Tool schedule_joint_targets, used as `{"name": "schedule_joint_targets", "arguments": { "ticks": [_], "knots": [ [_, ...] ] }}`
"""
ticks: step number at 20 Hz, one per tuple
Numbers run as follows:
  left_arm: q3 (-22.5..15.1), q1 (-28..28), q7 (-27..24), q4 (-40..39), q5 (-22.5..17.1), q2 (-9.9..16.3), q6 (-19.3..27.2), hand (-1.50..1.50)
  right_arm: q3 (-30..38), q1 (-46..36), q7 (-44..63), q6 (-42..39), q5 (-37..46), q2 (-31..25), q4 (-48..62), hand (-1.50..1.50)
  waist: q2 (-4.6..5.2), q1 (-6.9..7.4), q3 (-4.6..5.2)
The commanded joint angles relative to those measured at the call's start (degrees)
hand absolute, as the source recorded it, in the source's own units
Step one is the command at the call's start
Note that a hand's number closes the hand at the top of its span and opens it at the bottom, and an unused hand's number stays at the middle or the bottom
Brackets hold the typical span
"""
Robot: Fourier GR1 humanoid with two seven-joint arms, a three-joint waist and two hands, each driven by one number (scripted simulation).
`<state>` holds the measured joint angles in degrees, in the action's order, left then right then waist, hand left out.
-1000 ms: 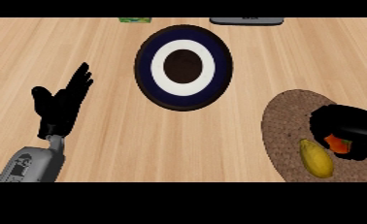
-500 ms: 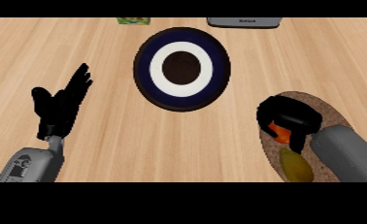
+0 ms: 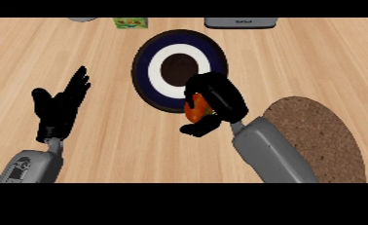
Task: Pick the tomato from the placemat and place it in the plate
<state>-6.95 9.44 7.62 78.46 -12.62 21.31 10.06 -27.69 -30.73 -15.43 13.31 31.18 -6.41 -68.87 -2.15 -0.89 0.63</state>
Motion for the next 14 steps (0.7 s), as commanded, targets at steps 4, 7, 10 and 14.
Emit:
{"name": "schedule_joint_targets", "arguments": {
  "ticks": [4, 7, 10, 14],
  "knots": [
    [0.1, 1.6, 0.4, 0.0, -0.3, 0.5, -1.5, 0.00, -1.9, -9.1, 33.4, 11.6, 2.4, 6.3, -6.5, 1.50, 1.06, 1.48, -0.40],
    [0.2, 1.2, -1.1, -0.6, -0.1, -0.6, -1.3, 0.00, -3.5, -16.4, 47.0, 14.4, 4.6, 6.3, -4.9, 1.50, 1.71, 2.24, -0.46],
    [0.1, -0.6, 2.0, 4.2, 0.1, 0.4, -1.0, 0.00, -5.6, -20.5, 55.6, 16.6, 4.4, 6.4, -3.5, 1.50, 1.84, 2.63, -0.59],
    [0.9, 1.6, -0.2, 0.4, 1.9, -1.3, -0.9, 0.00, 2.1, -21.4, 49.9, 14.1, 4.7, 6.2, 3.0, 1.50, 2.19, 1.17, -0.61]
  ]
}}
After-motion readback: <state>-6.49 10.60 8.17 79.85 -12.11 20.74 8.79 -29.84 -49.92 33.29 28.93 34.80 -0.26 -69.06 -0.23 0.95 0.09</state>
